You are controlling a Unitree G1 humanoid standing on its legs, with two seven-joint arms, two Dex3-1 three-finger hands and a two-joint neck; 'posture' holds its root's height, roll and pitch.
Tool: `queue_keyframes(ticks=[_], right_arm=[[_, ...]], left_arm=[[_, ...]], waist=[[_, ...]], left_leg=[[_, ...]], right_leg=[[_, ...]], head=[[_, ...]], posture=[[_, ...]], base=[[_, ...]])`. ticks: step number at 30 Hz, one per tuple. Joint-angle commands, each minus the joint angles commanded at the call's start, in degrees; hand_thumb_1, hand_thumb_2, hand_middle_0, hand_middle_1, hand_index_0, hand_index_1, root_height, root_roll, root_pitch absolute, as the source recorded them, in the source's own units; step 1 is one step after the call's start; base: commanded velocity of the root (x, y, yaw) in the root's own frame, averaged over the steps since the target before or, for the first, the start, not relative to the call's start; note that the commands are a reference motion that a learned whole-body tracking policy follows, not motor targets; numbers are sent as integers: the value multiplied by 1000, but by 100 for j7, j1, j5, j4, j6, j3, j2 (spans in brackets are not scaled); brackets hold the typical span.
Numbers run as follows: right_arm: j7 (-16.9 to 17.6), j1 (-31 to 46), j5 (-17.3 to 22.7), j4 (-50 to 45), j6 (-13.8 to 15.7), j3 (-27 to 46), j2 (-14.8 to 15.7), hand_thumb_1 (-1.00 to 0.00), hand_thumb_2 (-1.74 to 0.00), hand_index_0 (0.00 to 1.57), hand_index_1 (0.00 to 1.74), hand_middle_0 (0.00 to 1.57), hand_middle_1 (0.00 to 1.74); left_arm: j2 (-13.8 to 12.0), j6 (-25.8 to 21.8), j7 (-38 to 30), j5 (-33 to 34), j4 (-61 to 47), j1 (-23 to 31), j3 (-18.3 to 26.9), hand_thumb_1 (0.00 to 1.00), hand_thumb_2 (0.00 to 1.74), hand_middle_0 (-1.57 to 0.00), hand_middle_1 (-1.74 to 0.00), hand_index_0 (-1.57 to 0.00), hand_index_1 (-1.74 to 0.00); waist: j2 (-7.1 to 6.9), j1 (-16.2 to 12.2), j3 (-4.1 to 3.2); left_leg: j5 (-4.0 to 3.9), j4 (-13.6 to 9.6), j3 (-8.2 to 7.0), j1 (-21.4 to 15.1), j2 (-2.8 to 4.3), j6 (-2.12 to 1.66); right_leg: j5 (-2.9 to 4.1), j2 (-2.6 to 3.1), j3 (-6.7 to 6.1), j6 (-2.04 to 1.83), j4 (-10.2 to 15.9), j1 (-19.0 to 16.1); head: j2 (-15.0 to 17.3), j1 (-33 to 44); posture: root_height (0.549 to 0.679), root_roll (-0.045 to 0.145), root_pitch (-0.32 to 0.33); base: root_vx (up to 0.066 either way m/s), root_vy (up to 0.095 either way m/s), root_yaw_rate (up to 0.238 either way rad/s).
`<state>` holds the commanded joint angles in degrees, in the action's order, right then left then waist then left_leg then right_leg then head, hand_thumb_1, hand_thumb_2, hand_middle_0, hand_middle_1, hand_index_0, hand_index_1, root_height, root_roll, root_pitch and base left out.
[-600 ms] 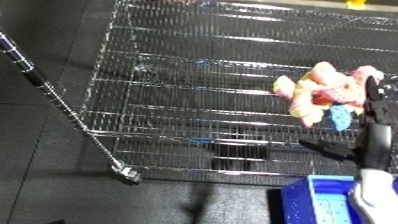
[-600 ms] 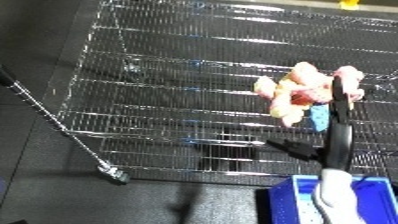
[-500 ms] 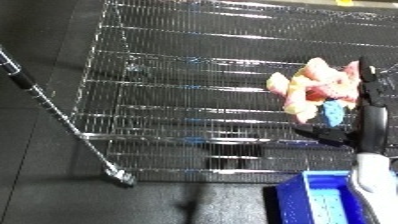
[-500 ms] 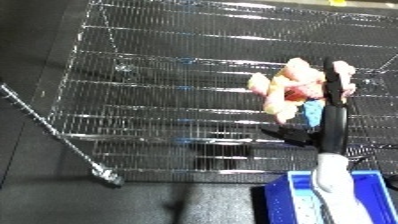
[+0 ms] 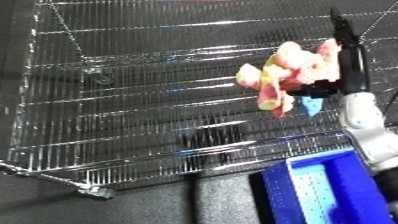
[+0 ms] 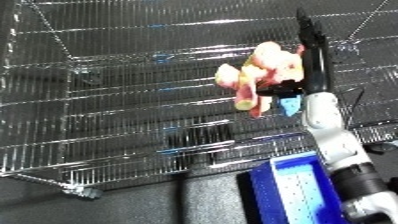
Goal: Pick up the object and place it into the box
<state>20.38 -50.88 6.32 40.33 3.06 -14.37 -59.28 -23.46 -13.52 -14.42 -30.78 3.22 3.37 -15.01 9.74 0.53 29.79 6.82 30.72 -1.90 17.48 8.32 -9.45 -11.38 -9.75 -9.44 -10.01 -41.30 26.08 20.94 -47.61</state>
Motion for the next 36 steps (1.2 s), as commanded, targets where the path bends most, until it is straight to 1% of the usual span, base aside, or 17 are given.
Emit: queue_keyframes(ticks=[2, 3, 4, 10, 15, 18, 21, 27, 28, 31, 36], right_arm=[[-51, -410, -40, 363, -23, -299, -74, 0, 0, 0, 0, 0, 0], [-75, -583, -62, 503, -38, -429, -104, 0, 0, 0, 0, 0, 0], [-109, -756, -82, 642, -55, -568, -133, 0, 0, 0, 0, 0, 0], [-278, -1610, -180, 1313, -139, -1277, -233, 0, 0, 0, 0, 0, 0], [-437, -2167, -252, 1750, -219, -1784, -257, 0, 0, 0, 0, 0, 0], [-555, -2369, -291, 1980, -270, -2000, -244, 0, 0, 0, 0, 0, 0], [-669, -2491, -322, 2173, -317, -2164, -219, 0, 0, 0, 0, 0, 0], [-904, -2632, -319, 2502, -394, -2368, -147, 0, 0, 0, 0, 0, 0], [-923, -2650, -297, 2526, -397, -2383, -139, 0, 0, 0, 0, 0, 0], [-945, -2671, -217, 2552, -394, -2406, -123, 0, 0, 0, 0, 0, 0], [-964, -2658, -157, 2562, -392, -2443, -106, 0, 0, 0, 0, 0, 0]], left_arm=[[-16, -19, 45, -56, -22, 60, -43, 1000, 1740, -1570, -1740, -1570, -1740], [-22, -24, 68, -80, -36, 91, -57, 1000, 1740, -1570, -1740, -1570, -1740], [-26, -28, 91, -106, -41, 123, -70, 1000, 1740, -1570, -1740, -1570, -1740], [-14, -43, 175, -228, 30, 245, -142, 1000, 1740, -1570, -1740, -1570, -1740], [-27, -41, 241, -353, 61, 328, -223, 1000, 1740, -1570, -1740, -1570, -1740], [-26, -45, 262, -428, 74, 381, -247, 1000, 1740, -1570, -1740, -1570, -1740], [-45, -47, 288, -495, 67, 423, -266, 1000, 1740, -1570, -1740, -1570, -1740], [-70, -69, 324, -648, 41, 549, -282, 1000, 1740, -1570, -1740, -1570, -1740], [-76, -77, 323, -666, 33, 572, -285, 1000, 1740, -1570, -1740, -1570, -1740], [-99, -89, 303, -702, 5, 636, -298, 1000, 1740, -1570, -1740, -1570, -1740], [-126, -91, 264, -726, -10, 707, -328, 1000, 1740, -1570, -1740, -1570, -1740]], waist=[[78, -14, 0], [112, -20, 0], [146, -26, 0], [311, -38, 0], [427, -22, 0], [484, 7, 0], [541, 51, 0], [620, 185, 0], [629, 203, 0], [640, 249, 0], [654, 311, 0]], left_leg=[[-19, -27, -18, 41, -9, -17], [-29, -39, -24, 62, -12, -25], [-42, -57, -31, 87, -14, -36], [-114, -148, -49, 232, -27, -85], [-172, -172, -48, 408, -32, -114], [-203, -175, -49, 526, -36, -129], [-231, -171, -36, 653, -39, -139], [-282, -91, 35, 986, -38, -160], [-289, -71, 45, 1047, -36, -164], [-305, -16, 75, 1230, -28, -176], [-322, 37, 103, 1474, -15, -190]], right_leg=[[-8, -6, -11, 14, -30, 86], [-12, -9, -16, 21, -43, 127], [-18, -11, -20, 27, -57, 173], [-53, -23, -27, 63, -152, 430], [-78, -30, -31, 89, -246, 666], [-79, -37, -33, 98, -280, 802], [-80, -42, -30, 104, -313, 936], [-89, -38, -2, 121, -418, 1231], [-88, -37, 1, 123, -441, 1284], [-85, -30, 14, 127, -508, 1445], [-94, -28, 35, 131, -606, 1669]], head=[[-186, -168], [-225, -191], [-357, -264], [-686, -597], [-971, -734], [-1217, -775], [-1342, -734], [-1749, -700], [-1768, -667], [-1965, -628], [-2113, -625]], posture=[[632, 99, -57], [632, 102, -52], [633, 104, -45], [633, 118, -10], [632, 128, 17], [631, 133, 33], [630, 135, 48], [626, 135, 78], [625, 135, 83], [623, 134, 101], [620, 135, 127]], base=[[21, -6, -28], [21, -12, -17], [19, -20, -12], [18, -31, -4], [4, -24, -4], [-6, -21, 13], [-8, -24, 41], [-4, -30, 58], [2, -23, 53], [-4, -26, 52], [0, -22, 43]])
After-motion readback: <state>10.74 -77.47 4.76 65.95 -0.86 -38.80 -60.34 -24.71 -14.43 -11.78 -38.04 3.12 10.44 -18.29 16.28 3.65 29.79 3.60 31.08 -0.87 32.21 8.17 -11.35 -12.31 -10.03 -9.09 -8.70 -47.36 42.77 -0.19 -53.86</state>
